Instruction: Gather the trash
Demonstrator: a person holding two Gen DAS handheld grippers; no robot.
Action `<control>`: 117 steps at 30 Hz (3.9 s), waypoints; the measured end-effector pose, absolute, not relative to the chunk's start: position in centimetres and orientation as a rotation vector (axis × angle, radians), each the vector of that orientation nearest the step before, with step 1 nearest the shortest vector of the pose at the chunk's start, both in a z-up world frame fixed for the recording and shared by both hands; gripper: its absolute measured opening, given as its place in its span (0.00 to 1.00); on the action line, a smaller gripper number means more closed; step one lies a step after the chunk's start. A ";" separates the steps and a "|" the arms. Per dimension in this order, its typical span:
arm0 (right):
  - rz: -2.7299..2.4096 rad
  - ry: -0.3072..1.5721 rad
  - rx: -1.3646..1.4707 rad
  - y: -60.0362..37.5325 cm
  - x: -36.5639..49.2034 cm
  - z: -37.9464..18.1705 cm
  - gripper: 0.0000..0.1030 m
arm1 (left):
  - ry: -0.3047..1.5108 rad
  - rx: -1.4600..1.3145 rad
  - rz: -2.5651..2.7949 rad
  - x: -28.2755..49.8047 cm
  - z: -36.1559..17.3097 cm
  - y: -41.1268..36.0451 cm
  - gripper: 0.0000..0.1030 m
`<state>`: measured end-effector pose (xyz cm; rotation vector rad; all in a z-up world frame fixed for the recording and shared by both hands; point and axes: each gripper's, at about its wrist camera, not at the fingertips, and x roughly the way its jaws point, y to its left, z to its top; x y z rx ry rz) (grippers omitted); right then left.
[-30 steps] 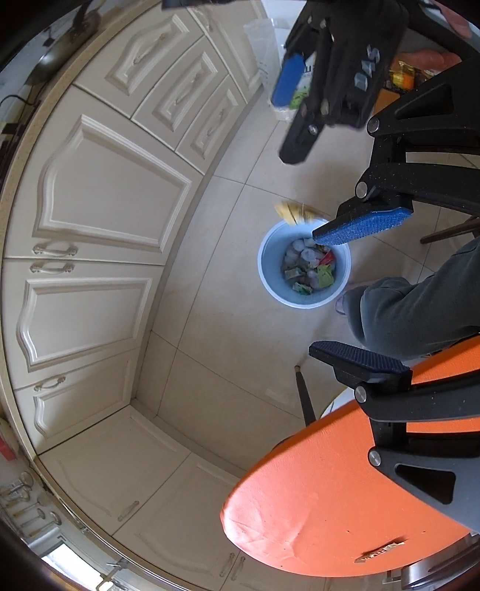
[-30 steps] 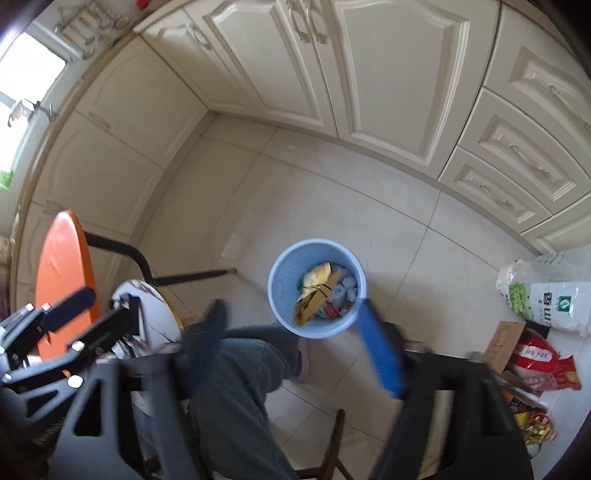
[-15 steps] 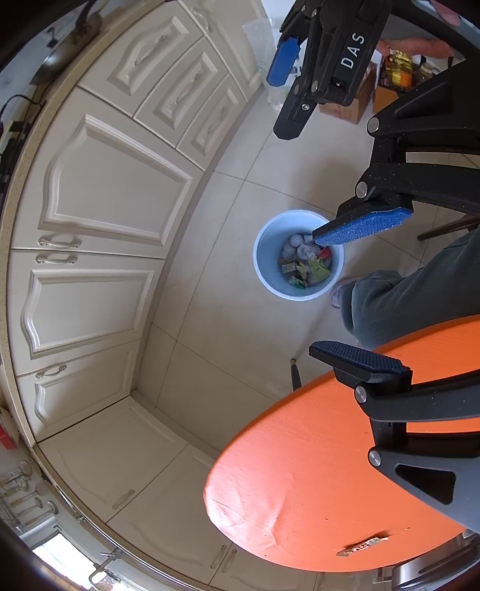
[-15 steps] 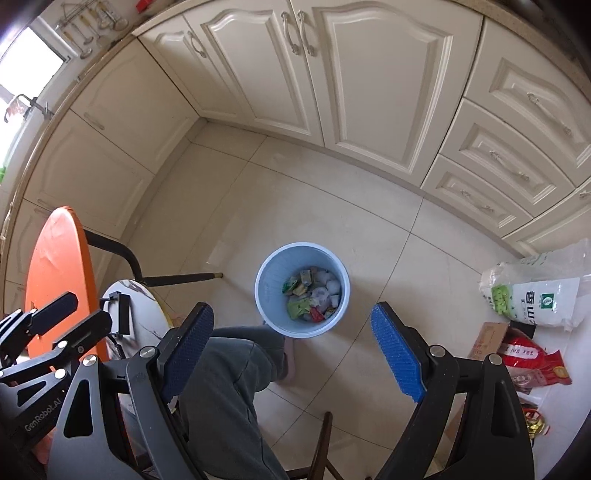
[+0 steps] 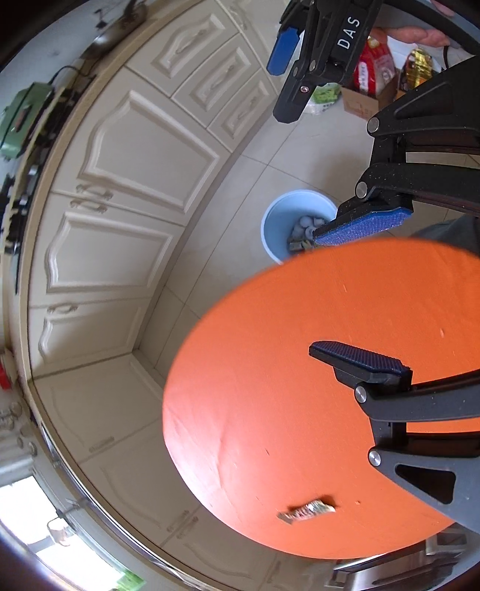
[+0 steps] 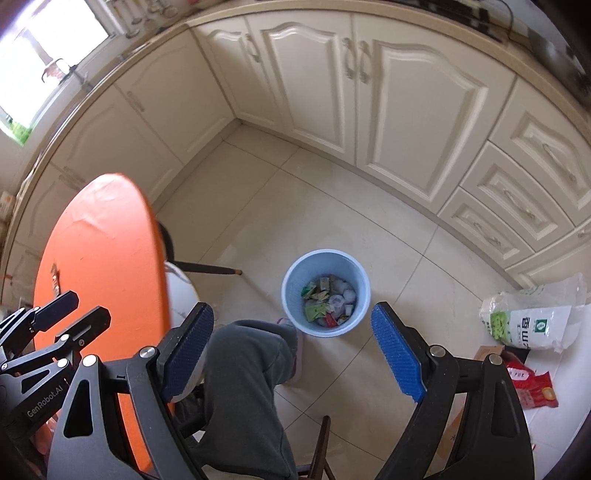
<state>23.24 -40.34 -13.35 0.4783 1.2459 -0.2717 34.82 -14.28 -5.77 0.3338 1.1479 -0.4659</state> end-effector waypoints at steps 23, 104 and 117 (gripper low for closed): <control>0.251 1.328 0.040 -3.7 38.5 -10.4 0.88 | 1.151 -0.075 0.021 36.0 0.2 23.5 0.49; -0.082 1.052 0.486 -18.2 24.4 -15.5 0.93 | 1.240 -0.159 -0.236 34.4 -10.6 13.4 0.10; -0.143 1.048 0.580 -22.9 23.0 -16.1 0.93 | 1.202 -0.084 -0.345 35.1 -6.9 9.4 0.09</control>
